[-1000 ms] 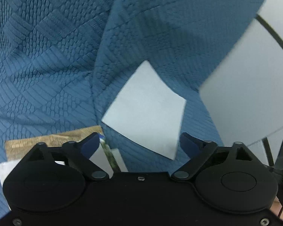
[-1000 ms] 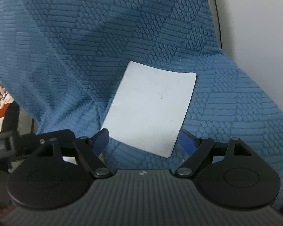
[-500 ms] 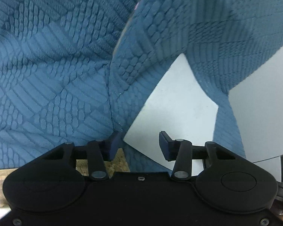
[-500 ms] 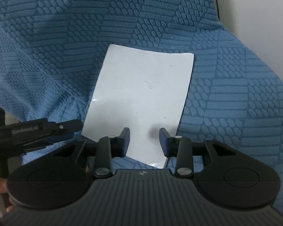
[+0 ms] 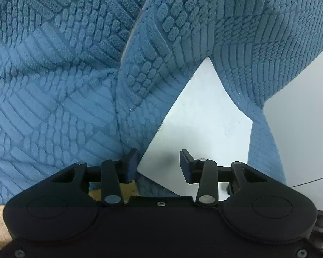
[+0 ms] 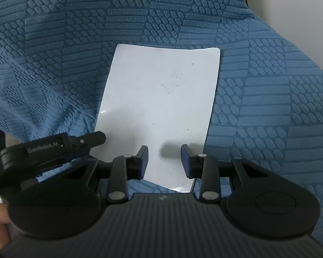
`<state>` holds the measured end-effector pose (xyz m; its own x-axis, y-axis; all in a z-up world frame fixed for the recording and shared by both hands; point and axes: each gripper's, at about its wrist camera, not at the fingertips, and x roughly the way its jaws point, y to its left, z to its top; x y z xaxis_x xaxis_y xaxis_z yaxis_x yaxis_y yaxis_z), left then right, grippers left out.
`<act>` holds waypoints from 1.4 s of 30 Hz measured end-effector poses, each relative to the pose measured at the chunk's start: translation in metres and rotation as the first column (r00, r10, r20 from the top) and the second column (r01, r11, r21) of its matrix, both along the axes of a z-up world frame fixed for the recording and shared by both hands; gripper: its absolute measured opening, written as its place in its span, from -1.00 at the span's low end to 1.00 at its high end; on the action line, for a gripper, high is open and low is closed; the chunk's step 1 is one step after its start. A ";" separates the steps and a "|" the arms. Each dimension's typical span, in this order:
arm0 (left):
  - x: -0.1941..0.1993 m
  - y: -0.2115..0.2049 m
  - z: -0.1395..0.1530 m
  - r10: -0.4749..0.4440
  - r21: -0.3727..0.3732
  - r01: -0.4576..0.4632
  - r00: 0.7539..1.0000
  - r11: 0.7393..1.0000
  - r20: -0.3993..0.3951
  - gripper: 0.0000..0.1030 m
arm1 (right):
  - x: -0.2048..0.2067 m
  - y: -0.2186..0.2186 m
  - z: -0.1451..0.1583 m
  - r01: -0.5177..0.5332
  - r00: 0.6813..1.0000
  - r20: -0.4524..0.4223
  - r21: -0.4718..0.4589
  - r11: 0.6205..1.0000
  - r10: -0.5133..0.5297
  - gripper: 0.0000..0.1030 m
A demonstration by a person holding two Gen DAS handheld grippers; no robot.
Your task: Organize objects
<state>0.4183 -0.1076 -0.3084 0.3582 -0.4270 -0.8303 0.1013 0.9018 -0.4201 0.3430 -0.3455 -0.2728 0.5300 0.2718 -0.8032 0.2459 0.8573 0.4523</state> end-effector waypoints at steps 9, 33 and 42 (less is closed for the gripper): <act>-0.001 0.026 0.011 0.010 -0.367 -0.036 0.997 0.930 -0.072 -0.40 | -0.001 -0.003 0.000 0.060 0.998 0.004 0.036 0.998 -0.060 -0.32; -0.032 0.027 0.029 0.181 -0.440 -0.254 0.963 0.861 -0.202 -0.97 | -0.048 -0.024 -0.013 0.226 0.964 -0.068 0.715 0.662 -0.257 0.69; -0.051 0.043 0.040 0.202 -0.505 -0.304 0.948 0.808 -0.247 -0.98 | -0.050 -0.015 -0.026 0.276 0.949 -0.100 0.724 0.633 -0.299 0.67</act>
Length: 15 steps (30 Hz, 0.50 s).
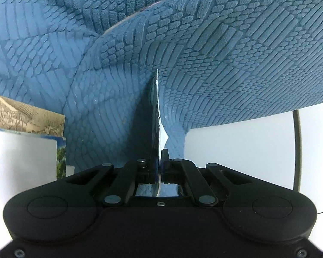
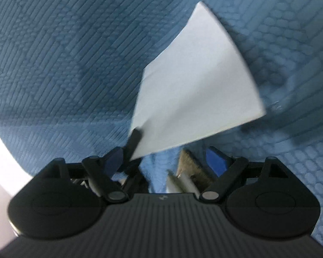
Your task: Organize objects
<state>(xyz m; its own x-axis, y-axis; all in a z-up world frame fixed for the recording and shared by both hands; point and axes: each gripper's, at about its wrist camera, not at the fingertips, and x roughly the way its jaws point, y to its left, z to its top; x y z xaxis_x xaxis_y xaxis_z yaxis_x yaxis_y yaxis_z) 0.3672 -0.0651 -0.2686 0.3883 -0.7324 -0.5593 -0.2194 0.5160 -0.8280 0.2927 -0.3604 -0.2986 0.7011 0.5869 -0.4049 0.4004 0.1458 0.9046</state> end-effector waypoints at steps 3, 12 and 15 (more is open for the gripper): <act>-0.006 0.005 0.004 0.005 -0.017 -0.005 1.000 1.000 0.002 -0.98 | -0.006 -0.008 -0.005 0.074 0.997 -0.028 -0.024 0.997 -0.074 0.60; -0.018 0.015 0.010 -0.011 0.012 0.011 1.000 1.000 -0.003 -0.97 | -0.014 -0.023 0.003 0.115 0.993 -0.021 -0.101 0.988 -0.117 -0.68; -0.025 0.018 0.014 -0.020 -0.008 0.020 1.000 1.000 -0.012 -0.96 | -0.018 -0.030 0.018 0.099 0.995 0.004 -0.131 0.986 -0.100 -0.76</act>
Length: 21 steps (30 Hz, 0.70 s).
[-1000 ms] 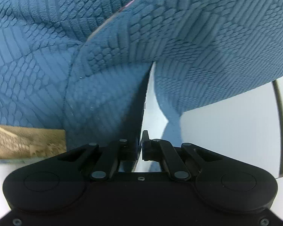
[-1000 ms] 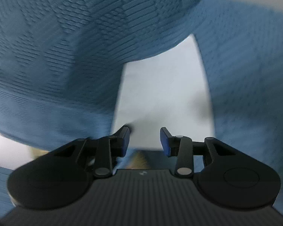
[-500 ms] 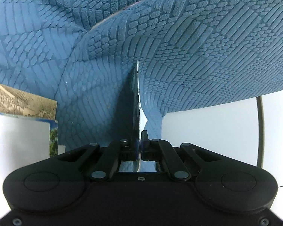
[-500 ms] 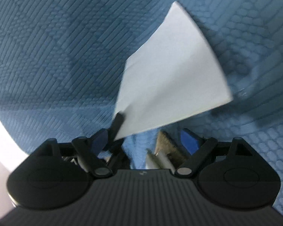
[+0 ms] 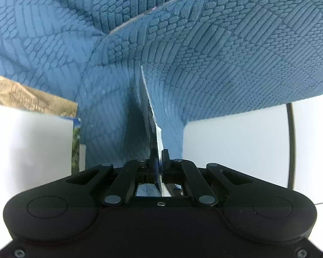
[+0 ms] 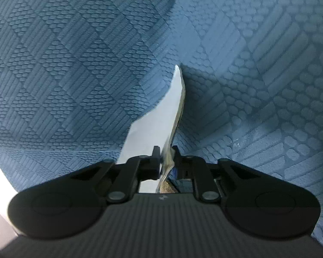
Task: Organize objects
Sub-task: 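Lift the white sheet with both tools and carry it over the book stack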
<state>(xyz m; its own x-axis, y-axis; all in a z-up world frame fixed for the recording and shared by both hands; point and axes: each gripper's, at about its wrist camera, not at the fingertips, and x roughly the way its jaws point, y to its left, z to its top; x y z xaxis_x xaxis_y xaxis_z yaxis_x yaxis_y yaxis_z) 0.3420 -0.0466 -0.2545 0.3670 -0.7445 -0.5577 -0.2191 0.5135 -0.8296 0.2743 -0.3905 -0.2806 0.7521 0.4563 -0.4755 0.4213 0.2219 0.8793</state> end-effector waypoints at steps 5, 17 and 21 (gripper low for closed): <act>-0.019 0.006 0.020 -0.022 0.002 0.022 0.999 1.000 0.039 -0.94 | -0.010 -0.007 0.025 -0.030 0.999 0.034 -0.053 0.998 0.032 -0.76; -0.075 0.036 0.074 0.012 -0.007 -0.011 0.992 1.000 0.125 -0.90 | -0.030 0.008 0.102 -0.119 0.983 0.120 -0.136 0.984 0.136 -0.77; -0.090 0.059 0.094 0.024 0.003 -0.024 0.989 1.000 0.147 -0.89 | -0.024 0.028 0.134 -0.217 0.962 0.116 -0.228 0.949 0.248 -0.77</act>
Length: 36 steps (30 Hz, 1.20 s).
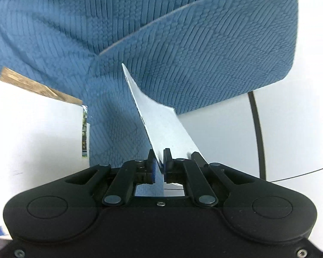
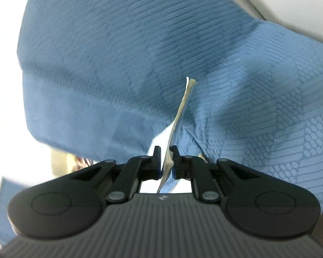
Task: Organize objects
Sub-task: 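Lift the white sheet with both tools and carry it over the book stack, then lower the white sheet onto the stack and open both tools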
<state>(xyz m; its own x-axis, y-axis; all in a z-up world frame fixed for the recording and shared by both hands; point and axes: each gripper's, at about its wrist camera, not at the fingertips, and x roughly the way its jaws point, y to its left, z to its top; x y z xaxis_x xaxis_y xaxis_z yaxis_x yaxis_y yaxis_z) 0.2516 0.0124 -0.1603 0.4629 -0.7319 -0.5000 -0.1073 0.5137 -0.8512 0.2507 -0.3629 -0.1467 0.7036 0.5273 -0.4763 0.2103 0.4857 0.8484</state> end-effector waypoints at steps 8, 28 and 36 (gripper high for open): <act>-0.025 0.058 0.044 0.071 -0.008 -0.070 0.995 0.997 0.063 -0.89 | -0.005 0.046 0.038 -0.126 0.991 0.044 -0.033 0.991 0.128 -0.76; -0.080 0.111 -0.035 0.123 0.141 -0.116 0.992 0.983 -0.043 -0.87 | -0.034 0.135 -0.022 -0.309 0.949 -0.038 -0.288 0.906 0.312 -0.76; -0.095 0.096 -0.077 0.103 0.212 -0.077 0.988 0.974 -0.112 -0.88 | -0.052 0.148 -0.060 -0.350 0.936 -0.107 -0.385 0.854 0.335 -0.74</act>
